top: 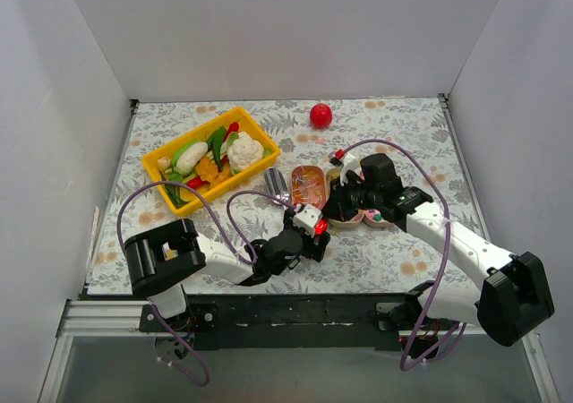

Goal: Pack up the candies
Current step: Screw the bottle lid onto the packing bottle.

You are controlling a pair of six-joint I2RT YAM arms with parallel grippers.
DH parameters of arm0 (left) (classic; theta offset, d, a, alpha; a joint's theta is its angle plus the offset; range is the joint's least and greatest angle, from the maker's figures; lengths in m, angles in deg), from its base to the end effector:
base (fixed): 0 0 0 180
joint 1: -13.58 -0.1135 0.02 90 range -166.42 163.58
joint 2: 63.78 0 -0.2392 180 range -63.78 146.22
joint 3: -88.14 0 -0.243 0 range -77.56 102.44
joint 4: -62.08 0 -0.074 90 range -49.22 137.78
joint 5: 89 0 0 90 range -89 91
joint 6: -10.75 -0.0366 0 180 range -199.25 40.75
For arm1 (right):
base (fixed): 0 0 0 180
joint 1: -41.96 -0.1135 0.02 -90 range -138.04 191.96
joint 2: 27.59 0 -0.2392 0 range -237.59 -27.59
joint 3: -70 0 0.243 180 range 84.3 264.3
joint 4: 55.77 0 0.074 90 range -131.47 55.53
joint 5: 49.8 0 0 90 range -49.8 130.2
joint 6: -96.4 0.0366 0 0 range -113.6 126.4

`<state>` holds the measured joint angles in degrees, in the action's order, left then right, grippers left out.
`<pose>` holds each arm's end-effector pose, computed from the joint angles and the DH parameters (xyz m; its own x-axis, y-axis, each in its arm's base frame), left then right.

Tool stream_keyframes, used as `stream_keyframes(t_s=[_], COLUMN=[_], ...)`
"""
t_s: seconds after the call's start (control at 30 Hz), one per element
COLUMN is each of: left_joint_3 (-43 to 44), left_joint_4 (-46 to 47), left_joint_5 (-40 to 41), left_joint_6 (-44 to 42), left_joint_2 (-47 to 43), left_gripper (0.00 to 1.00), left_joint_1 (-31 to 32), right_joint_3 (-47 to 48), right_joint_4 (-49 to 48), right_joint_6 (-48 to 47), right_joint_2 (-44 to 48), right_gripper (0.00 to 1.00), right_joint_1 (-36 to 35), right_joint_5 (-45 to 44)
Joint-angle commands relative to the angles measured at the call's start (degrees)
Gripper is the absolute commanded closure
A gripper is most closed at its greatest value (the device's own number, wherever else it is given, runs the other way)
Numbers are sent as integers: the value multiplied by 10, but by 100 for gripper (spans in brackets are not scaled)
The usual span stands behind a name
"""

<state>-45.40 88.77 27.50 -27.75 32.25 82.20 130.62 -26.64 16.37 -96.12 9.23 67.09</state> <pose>0.1250 -0.2744 0.1249 -0.6231 -0.3295 -0.7093 0.3146 0.7247 -0.6130 0.2083 0.1536 0.2384 -0.6351 -0.2247 -0.7390 -0.6863 0.6031 0.4065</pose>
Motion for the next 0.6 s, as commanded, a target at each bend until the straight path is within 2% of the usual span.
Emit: stream_keyframes(t_s=[0.0, 0.1, 0.17, 0.3, 0.37, 0.47, 0.57], left_joint_3=[-38, -39, -47, -49, -50, -54, -54], left_joint_4=[-207, -206, -196, -195, -193, -188, -191], left_joint_5=[21, 22, 24, 28, 31, 36, 43], left_joint_6=[18, 18, 12, 7, 3, -8, -24], left_joint_2=[73, 67, 59, 41, 32, 9, -26], left_gripper=[25, 20, 13, 3, 2, 2, 2], left_joint_1=[-27, -24, -20, -14, -12, -9, -6], right_joint_3=[-13, 5, 28, 61, 75, 94, 116], right_joint_4=[147, 148, 148, 154, 156, 155, 153], right_joint_6=[34, 35, 35, 23, 22, 23, 27], right_joint_2=[-2, -13, -20, -37, -39, -39, -40], right_gripper=[90, 89, 88, 80, 77, 64, 56], right_joint_1=[-28, -28, -28, -28, -28, -28, -28], right_joint_5=[109, 95, 86, 84, 83, 80, 69])
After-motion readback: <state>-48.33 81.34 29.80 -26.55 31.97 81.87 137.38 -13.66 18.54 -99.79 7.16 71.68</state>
